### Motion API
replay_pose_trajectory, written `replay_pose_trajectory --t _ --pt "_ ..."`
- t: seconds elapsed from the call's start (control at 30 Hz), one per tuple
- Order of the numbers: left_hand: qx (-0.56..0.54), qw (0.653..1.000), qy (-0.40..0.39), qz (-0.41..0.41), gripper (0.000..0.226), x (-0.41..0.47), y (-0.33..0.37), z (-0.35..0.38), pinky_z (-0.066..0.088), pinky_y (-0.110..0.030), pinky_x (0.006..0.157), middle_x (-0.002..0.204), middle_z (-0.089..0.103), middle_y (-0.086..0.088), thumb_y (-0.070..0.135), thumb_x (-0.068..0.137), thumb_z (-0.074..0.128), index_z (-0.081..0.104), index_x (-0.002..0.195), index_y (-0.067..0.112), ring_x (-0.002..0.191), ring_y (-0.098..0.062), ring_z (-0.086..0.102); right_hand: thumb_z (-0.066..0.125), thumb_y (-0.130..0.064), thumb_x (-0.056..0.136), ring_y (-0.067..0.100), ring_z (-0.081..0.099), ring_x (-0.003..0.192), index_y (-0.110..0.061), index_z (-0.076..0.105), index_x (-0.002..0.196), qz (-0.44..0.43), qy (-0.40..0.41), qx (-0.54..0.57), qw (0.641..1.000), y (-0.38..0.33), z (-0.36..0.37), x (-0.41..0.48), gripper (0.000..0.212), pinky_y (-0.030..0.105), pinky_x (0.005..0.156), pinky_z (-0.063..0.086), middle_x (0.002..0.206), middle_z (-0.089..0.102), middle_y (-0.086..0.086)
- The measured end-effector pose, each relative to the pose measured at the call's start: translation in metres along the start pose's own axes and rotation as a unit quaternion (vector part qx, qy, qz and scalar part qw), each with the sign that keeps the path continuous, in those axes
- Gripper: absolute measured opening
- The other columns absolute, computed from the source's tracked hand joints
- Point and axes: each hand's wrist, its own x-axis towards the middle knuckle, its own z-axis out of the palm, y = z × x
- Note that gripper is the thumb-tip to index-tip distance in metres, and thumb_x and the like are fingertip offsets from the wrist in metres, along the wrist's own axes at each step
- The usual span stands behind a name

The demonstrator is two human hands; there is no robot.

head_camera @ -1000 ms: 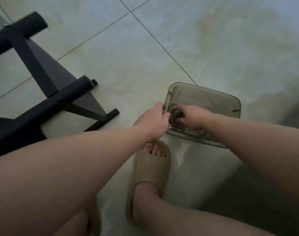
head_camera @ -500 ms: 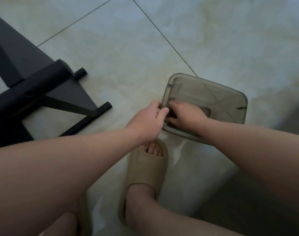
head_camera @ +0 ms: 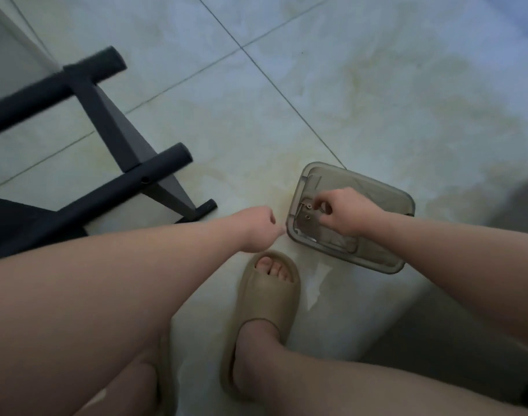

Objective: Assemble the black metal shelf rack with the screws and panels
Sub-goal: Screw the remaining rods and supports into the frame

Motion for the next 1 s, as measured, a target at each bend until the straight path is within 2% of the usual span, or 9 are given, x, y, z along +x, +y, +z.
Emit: replay_pose_trajectory --t 0.1,0.2,0.33,0.4,0.47,0.6,0.73,0.87,1.0 --pt "0.146 0.988 -0.043 -0.025 0.050 -0.042 -0.003 -0.026 0.043 -0.034 0.094 0.132 0.061 -0.011 0.044 0.103 0.045 0.056 0.134 0.006 0.119 -0.029 0.057 0.064 -0.015 0.089 0.030 0.062 0.095 -0.015 0.065 0.110 -0.008 0.047 0.004 0.999 -0.023 -0.036 -0.025 0.020 0.032 0.078 0.047 0.090 0.060 0.001" --pt "0.190 0.981 -0.003 -0.028 0.047 -0.089 -0.005 -0.051 0.045 -0.038 0.101 0.135 0.058 -0.007 0.042 0.103 0.046 0.055 0.135 0.009 0.121 -0.029 0.056 0.067 -0.015 0.090 0.029 0.062 0.090 -0.018 0.062 0.093 -0.014 0.105 0.019 0.994 -0.055 -0.073 -0.055 0.006 0.035 0.079 0.051 0.086 0.064 0.002" --pt "0.162 0.984 0.077 -0.010 0.039 -0.152 -0.015 -0.076 0.046 -0.032 0.086 0.120 0.065 -0.005 0.040 0.101 0.049 0.064 0.121 0.010 0.106 -0.026 0.061 0.065 -0.012 0.091 0.017 0.054 0.071 -0.020 0.059 0.084 -0.031 0.166 0.063 0.984 -0.109 -0.106 -0.099 0.012 0.027 0.059 0.039 0.071 0.056 -0.010" --pt "0.135 0.987 0.090 -0.018 0.038 -0.178 -0.028 -0.082 0.049 -0.034 0.086 0.106 0.070 -0.004 0.041 0.099 0.050 0.068 0.109 0.009 0.102 -0.028 0.065 0.061 -0.008 0.089 0.011 0.053 0.064 -0.023 0.058 0.079 -0.042 0.180 0.091 0.979 -0.137 -0.115 -0.121 0.018 0.016 0.048 0.036 0.069 0.057 -0.012" --pt "0.091 0.991 0.085 -0.036 0.040 -0.201 -0.040 -0.086 0.054 -0.037 0.083 0.104 0.073 -0.009 0.040 0.098 0.048 0.068 0.107 0.006 0.098 -0.031 0.070 0.058 -0.005 0.087 0.015 0.056 0.063 -0.025 0.060 0.075 -0.050 0.180 0.121 0.975 -0.163 -0.119 -0.139 0.023 0.016 0.046 0.038 0.069 0.061 -0.010" --pt "-0.001 0.992 0.125 -0.033 0.032 -0.226 -0.063 -0.093 0.052 -0.029 0.066 0.097 0.072 -0.001 0.034 0.102 0.048 0.065 0.113 0.010 0.079 -0.020 0.070 0.058 -0.006 0.087 0.017 0.060 0.064 -0.027 0.064 0.077 -0.077 0.155 0.152 0.973 -0.203 -0.117 -0.159 0.023 0.017 0.047 0.041 0.075 0.067 -0.005" --pt "-0.028 0.983 0.180 -0.023 0.030 -0.229 -0.086 -0.102 0.049 -0.028 0.065 0.093 0.075 -0.006 0.028 0.101 0.050 0.070 0.103 0.006 0.072 -0.023 0.063 0.061 -0.007 0.088 0.018 0.070 0.076 -0.024 0.068 0.082 -0.090 0.124 0.170 0.973 -0.226 -0.109 -0.155 0.019 0.026 0.059 0.054 0.072 0.073 -0.005" --pt "-0.003 0.968 0.249 -0.018 0.021 -0.217 -0.102 -0.115 0.043 -0.029 0.069 0.095 0.071 -0.007 0.024 0.097 0.053 0.070 0.090 0.014 0.086 -0.024 0.062 0.064 -0.007 0.090 0.004 0.072 0.068 -0.020 0.069 0.085 -0.108 0.088 0.188 0.972 -0.238 -0.101 -0.137 0.015 0.041 0.083 0.061 0.071 0.075 -0.006" --pt "-0.035 0.952 0.303 -0.010 0.020 -0.196 -0.110 -0.129 0.041 -0.030 0.077 0.096 0.066 -0.004 0.030 0.098 0.054 0.067 0.089 0.018 0.093 -0.026 0.059 0.068 -0.004 0.089 0.011 0.074 0.073 -0.016 0.067 0.086 -0.111 0.070 0.191 0.973 -0.244 -0.100 -0.114 0.012 0.048 0.086 0.060 0.074 0.076 -0.002"
